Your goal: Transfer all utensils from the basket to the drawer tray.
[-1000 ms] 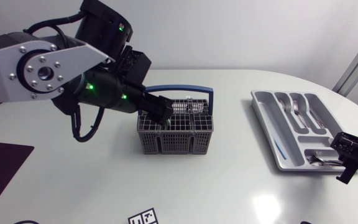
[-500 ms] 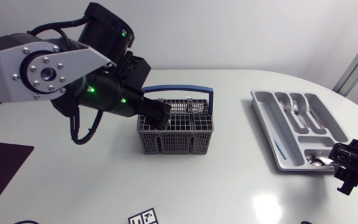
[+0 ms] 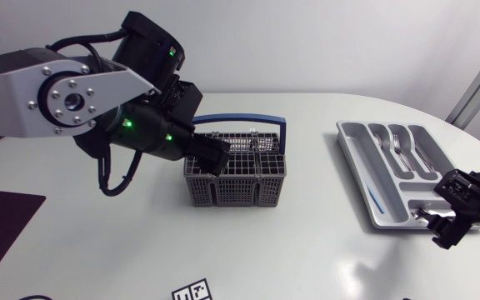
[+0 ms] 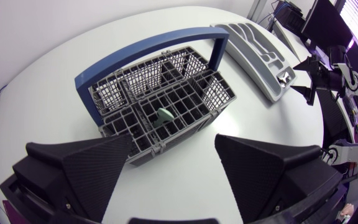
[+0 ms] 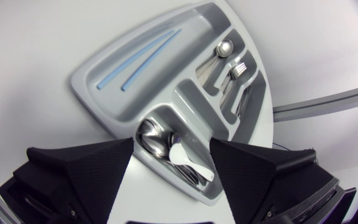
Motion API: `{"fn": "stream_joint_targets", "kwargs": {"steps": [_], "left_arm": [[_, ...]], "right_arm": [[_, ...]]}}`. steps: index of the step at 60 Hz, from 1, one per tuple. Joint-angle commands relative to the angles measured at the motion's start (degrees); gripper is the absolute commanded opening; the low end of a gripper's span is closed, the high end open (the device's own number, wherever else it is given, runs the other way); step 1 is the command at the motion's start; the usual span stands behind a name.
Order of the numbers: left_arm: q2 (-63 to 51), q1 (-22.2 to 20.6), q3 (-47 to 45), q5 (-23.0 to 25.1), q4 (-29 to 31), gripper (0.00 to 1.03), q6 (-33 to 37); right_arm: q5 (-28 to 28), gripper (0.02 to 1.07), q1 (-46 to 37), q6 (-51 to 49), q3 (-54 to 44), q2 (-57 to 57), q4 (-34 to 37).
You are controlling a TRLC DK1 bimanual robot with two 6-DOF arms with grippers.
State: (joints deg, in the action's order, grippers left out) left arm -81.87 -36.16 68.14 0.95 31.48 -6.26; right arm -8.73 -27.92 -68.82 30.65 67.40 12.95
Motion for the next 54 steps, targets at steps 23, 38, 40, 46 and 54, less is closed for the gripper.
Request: {"fn": "stream_joint_targets", "kwargs": {"steps": [23, 38, 40, 46, 54], "left_arm": [[-2.86, 1.80, -0.46, -0.42, -0.02, 0.93, -2.79], [-2.95, 3.20, -2.31, -0.07, -1.25, 0.93, -2.88], [-2.95, 3.38, -2.31, -0.07, -1.43, 0.93, -2.97], [-2.95, 4.35, -2.31, 1.51, -1.43, 0.93, -3.05], [-2.69, 4.43, -2.66, 1.69, -1.43, 0.93, -3.05]], "right_arm": [[6.10, 0.95, 34.43, 32.61, 5.56, -8.86, 10.16], [9.17, 0.95, 51.92, 44.73, 11.53, -4.47, 12.01], [9.17, 0.95, 53.15, 45.97, 11.97, -3.76, 11.83], [9.08, 0.95, 56.93, 48.69, 13.12, -2.18, 10.87], [9.08, 0.95, 60.71, 51.15, 15.22, 0.37, 10.87]]}}
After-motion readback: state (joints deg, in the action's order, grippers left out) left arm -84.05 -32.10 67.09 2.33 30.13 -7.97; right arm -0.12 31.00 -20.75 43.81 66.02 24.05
